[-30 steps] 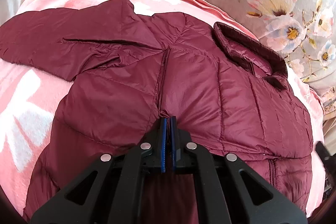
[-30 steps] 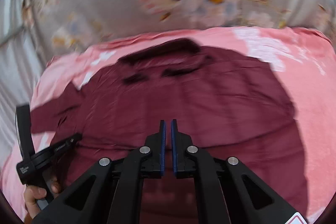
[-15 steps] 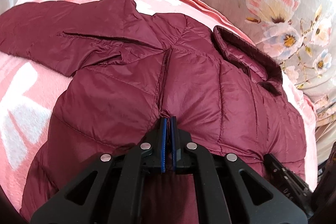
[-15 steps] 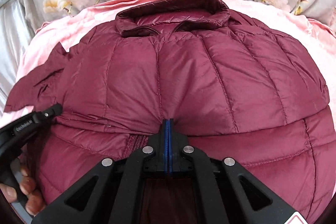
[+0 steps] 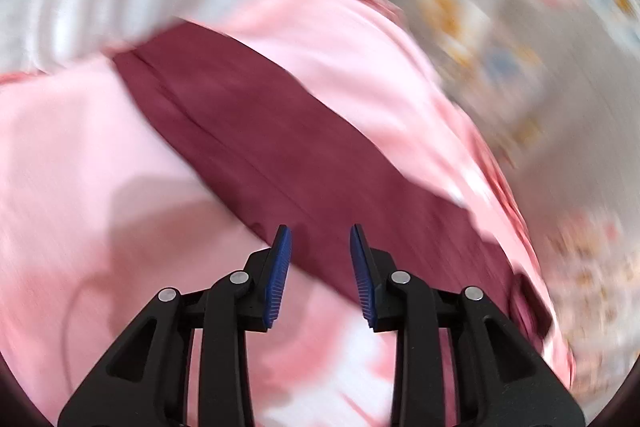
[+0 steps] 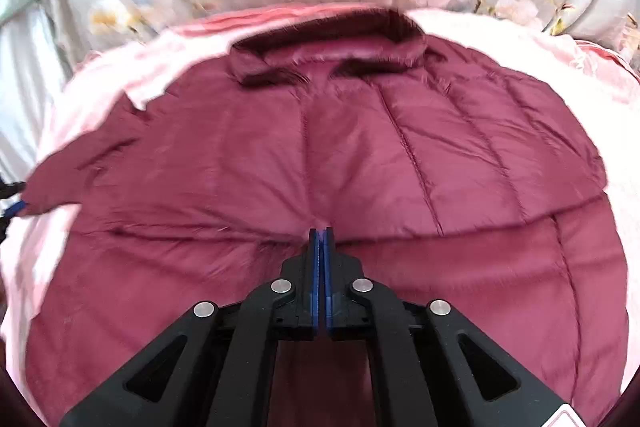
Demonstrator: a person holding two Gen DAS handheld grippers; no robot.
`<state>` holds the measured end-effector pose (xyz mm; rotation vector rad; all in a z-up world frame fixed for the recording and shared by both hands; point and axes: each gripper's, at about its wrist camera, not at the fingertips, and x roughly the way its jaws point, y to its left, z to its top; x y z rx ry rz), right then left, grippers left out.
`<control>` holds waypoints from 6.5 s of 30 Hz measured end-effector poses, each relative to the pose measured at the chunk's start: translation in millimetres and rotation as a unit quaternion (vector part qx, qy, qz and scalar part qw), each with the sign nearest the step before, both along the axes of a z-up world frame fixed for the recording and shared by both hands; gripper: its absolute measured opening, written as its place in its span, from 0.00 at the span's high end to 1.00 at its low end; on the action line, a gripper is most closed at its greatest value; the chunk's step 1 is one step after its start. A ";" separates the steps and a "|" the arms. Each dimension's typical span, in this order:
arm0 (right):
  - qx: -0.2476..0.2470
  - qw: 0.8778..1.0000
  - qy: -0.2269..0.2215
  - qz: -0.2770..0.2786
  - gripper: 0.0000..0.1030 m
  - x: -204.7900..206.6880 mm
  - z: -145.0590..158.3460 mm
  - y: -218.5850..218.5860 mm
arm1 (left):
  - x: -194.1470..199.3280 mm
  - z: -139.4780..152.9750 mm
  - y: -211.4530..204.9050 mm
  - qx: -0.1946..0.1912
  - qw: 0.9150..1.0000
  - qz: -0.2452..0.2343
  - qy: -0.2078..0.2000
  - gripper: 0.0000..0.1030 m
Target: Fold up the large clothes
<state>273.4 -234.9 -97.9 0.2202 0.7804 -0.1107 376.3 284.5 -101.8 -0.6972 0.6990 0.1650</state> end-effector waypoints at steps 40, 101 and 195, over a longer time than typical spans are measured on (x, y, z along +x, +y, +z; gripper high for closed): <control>0.015 0.998 -0.062 0.019 0.92 -130.4 5.0 14.1 | -53.4 120.8 -344.4 0.125 0.910 -0.361 -0.164 1.00; 0.074 0.994 -0.025 -0.077 0.98 8.4 5.2 -152.7 | 19.3 -68.1 -174.3 -0.104 0.988 -0.114 -0.002 0.97; 0.268 0.961 -0.023 -0.068 0.64 131.4 13.7 -129.6 | 94.8 -19.1 -358.6 -0.128 0.953 -0.272 0.038 0.53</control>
